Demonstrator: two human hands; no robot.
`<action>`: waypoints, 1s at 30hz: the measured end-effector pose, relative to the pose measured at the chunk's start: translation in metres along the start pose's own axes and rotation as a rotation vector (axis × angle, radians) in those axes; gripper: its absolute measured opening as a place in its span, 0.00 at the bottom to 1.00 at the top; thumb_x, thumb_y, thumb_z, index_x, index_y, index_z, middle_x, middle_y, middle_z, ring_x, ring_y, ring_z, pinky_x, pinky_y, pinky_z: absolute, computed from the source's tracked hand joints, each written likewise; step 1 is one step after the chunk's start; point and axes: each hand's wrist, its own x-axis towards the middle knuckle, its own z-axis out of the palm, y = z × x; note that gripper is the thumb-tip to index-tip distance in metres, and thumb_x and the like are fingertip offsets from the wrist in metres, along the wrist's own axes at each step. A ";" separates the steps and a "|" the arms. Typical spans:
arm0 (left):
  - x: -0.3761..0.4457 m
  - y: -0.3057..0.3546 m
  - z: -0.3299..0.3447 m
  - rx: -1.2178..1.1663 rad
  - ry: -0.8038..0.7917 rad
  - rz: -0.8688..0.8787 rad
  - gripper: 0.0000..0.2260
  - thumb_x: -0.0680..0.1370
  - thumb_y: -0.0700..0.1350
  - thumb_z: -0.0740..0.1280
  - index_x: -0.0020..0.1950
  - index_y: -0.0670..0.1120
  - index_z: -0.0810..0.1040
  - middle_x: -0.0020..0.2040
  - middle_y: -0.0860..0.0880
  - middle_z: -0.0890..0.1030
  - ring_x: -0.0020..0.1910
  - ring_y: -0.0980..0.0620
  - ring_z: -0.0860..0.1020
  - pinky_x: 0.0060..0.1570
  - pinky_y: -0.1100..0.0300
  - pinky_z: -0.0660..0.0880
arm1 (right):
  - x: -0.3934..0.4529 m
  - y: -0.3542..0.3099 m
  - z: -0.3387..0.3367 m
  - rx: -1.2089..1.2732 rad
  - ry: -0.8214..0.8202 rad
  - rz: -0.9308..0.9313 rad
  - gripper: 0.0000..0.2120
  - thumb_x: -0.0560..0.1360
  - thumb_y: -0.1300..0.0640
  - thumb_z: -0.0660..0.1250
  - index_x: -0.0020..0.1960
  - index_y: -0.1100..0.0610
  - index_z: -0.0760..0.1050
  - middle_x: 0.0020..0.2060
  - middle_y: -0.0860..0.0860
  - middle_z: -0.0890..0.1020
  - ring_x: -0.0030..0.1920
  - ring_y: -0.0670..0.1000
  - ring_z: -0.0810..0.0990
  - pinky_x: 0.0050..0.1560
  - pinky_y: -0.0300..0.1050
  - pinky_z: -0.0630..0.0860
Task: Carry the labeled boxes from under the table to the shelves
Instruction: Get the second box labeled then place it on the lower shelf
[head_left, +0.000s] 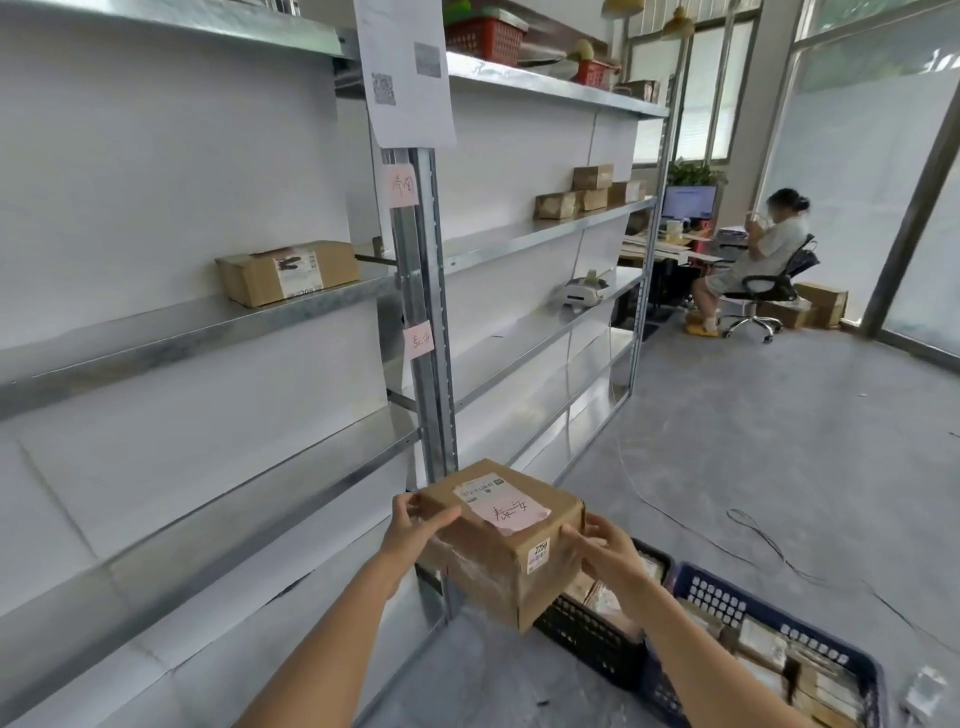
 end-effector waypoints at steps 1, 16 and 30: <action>0.007 0.004 0.003 -0.001 0.016 0.011 0.28 0.69 0.54 0.74 0.61 0.53 0.61 0.61 0.48 0.73 0.58 0.47 0.73 0.62 0.47 0.73 | 0.013 -0.002 -0.003 -0.005 0.014 0.010 0.20 0.71 0.54 0.72 0.59 0.59 0.72 0.52 0.56 0.79 0.49 0.54 0.82 0.49 0.47 0.82; 0.117 0.026 -0.047 0.197 0.410 0.057 0.24 0.69 0.44 0.76 0.63 0.43 0.74 0.58 0.42 0.79 0.54 0.43 0.77 0.56 0.45 0.78 | 0.189 -0.072 0.067 -0.006 -0.401 -0.045 0.36 0.68 0.75 0.68 0.70 0.52 0.64 0.61 0.56 0.75 0.60 0.57 0.77 0.54 0.51 0.80; 0.189 0.031 -0.114 0.089 0.650 -0.088 0.26 0.66 0.38 0.77 0.58 0.43 0.67 0.56 0.45 0.75 0.54 0.44 0.76 0.55 0.45 0.78 | 0.299 -0.110 0.206 -0.426 -0.607 -0.224 0.40 0.64 0.68 0.76 0.70 0.54 0.62 0.58 0.50 0.74 0.62 0.49 0.71 0.62 0.55 0.74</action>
